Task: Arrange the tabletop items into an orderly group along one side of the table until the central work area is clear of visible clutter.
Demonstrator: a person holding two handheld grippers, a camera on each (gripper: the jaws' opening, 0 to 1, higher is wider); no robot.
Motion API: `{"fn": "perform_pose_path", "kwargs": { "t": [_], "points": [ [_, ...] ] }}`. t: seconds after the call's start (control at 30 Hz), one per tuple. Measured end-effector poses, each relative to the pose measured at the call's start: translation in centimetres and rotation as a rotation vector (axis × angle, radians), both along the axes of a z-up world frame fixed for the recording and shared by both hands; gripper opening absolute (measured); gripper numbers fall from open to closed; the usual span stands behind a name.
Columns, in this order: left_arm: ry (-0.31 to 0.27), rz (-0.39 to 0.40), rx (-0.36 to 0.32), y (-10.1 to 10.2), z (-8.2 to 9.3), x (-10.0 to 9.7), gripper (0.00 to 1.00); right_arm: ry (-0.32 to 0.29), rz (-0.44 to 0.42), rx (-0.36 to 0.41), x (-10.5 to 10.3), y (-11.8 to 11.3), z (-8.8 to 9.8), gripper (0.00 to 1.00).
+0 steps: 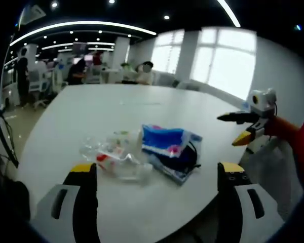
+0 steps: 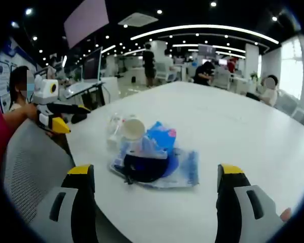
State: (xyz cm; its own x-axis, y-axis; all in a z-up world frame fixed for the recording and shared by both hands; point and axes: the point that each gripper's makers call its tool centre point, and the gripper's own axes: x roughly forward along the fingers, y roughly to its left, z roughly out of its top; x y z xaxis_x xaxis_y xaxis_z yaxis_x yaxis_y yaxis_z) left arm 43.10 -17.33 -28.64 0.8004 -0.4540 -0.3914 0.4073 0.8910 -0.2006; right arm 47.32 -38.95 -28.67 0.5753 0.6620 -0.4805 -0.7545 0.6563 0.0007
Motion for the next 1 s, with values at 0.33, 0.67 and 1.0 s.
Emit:
{"fn": "perform_pose_path", "kwargs": {
  "t": [0.33, 0.67, 1.0],
  "points": [
    [0.007, -0.004, -0.001, -0.11, -0.12, -0.08, 0.96, 0.004, -0.002, -0.004, 0.00, -0.08, -0.11, 1.00],
    [0.013, -0.008, 0.003, -0.17, -0.24, -0.20, 0.95, 0.007, -0.001, -0.006, -0.08, -0.06, -0.18, 1.00],
    [0.015, -0.008, 0.006, -0.09, -0.32, -0.21, 0.95, 0.012, 0.002, -0.013, -0.17, -0.03, -0.37, 1.00]
  ]
}}
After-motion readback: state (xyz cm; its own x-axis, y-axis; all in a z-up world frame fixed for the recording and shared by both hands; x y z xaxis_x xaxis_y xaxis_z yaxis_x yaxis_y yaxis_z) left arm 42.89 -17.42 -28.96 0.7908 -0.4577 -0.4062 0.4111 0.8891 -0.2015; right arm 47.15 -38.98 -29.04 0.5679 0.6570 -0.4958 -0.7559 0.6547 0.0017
